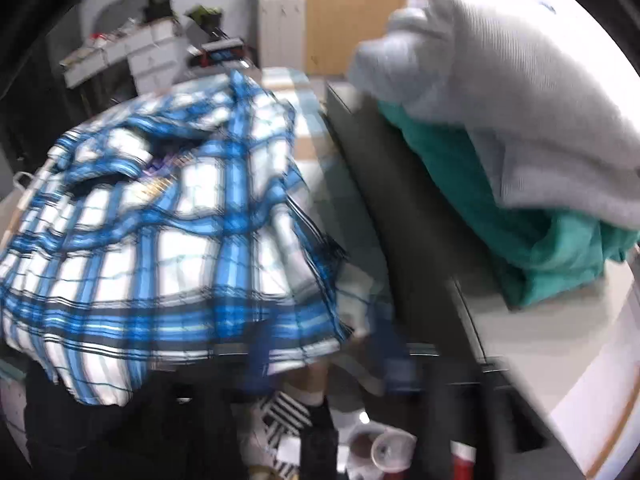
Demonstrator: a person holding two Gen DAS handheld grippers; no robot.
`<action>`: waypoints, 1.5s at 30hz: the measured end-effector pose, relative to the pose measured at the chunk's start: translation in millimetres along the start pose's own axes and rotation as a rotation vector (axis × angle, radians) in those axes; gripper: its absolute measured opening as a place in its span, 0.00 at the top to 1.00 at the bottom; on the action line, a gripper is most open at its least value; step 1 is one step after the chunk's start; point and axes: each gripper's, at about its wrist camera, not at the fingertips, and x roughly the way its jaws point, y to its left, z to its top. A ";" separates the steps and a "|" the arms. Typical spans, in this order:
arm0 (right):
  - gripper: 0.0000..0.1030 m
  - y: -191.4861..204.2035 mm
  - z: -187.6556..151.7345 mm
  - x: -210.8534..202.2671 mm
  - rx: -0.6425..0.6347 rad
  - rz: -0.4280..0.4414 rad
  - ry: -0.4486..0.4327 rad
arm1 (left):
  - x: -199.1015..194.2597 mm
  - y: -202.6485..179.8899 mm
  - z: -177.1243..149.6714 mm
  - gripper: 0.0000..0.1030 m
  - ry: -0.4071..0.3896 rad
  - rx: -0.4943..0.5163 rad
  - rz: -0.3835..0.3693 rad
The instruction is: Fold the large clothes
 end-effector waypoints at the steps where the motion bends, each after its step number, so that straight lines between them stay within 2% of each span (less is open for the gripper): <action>1: 0.30 1.5 0.8 -3.7 -0.012 0.003 -0.019 | 0.6 5.8 -0.1 0.19 0.006 -0.013 0.001; 4: 0.28 8.6 3.7 -1.1 -0.051 0.053 -0.023 | 4.7 25.2 -4.0 0.19 0.057 -0.054 0.002; 9: 0.28 10.9 3.3 36.4 -0.075 0.030 0.066 | 20.1 44.2 -14.6 0.19 0.149 -0.086 0.016; 14: 0.28 1.5 2.1 54.5 -0.016 0.091 0.129 | 38.5 53.2 -25.1 0.19 0.200 -0.128 -0.097; 16: 0.26 -0.1 1.1 55.0 -0.003 0.120 0.135 | 37.2 51.4 -23.4 0.19 0.161 -0.116 -0.143; 18: 0.27 -2.7 1.1 51.1 0.024 0.187 0.141 | 37.1 46.4 -21.7 0.19 0.165 -0.112 -0.180; 21: 0.28 -6.8 -0.2 45.3 0.101 0.364 0.166 | 36.2 36.3 -20.5 0.19 0.161 -0.102 -0.281; 24: 0.28 -6.7 -0.3 44.9 0.148 0.457 0.172 | 34.9 26.2 -21.5 0.19 0.134 -0.069 -0.293; 25: 0.28 -7.2 -0.2 44.9 0.158 0.460 0.168 | 34.9 26.2 -21.2 0.19 0.127 -0.065 -0.295; 30: 0.28 -11.5 0.6 46.4 0.177 0.349 0.141 | 40.6 28.8 -17.5 0.18 0.112 -0.066 -0.303; 33: 0.28 -2.5 3.4 49.4 0.134 0.289 0.148 | 40.7 31.6 -16.4 0.18 0.110 -0.066 -0.342; 34: 0.26 2.0 4.3 50.7 0.122 0.285 0.155 | 41.2 32.6 -15.9 0.18 0.112 -0.066 -0.365; 36: 0.26 9.9 5.5 50.5 0.128 0.329 0.172 | 41.6 37.4 -15.1 0.18 0.124 -0.086 -0.438; 39: 0.27 11.1 8.1 48.1 0.189 0.445 0.181 | 46.7 51.2 -13.2 0.19 0.163 -0.180 -0.649; 43: 0.26 7.9 10.9 33.0 0.248 0.523 0.115 | 38.6 67.7 -10.5 0.18 0.109 -0.254 -0.850; 45: 0.26 8.8 9.5 28.3 0.254 0.523 0.098 | 36.4 73.4 -10.3 0.17 0.093 -0.279 -0.899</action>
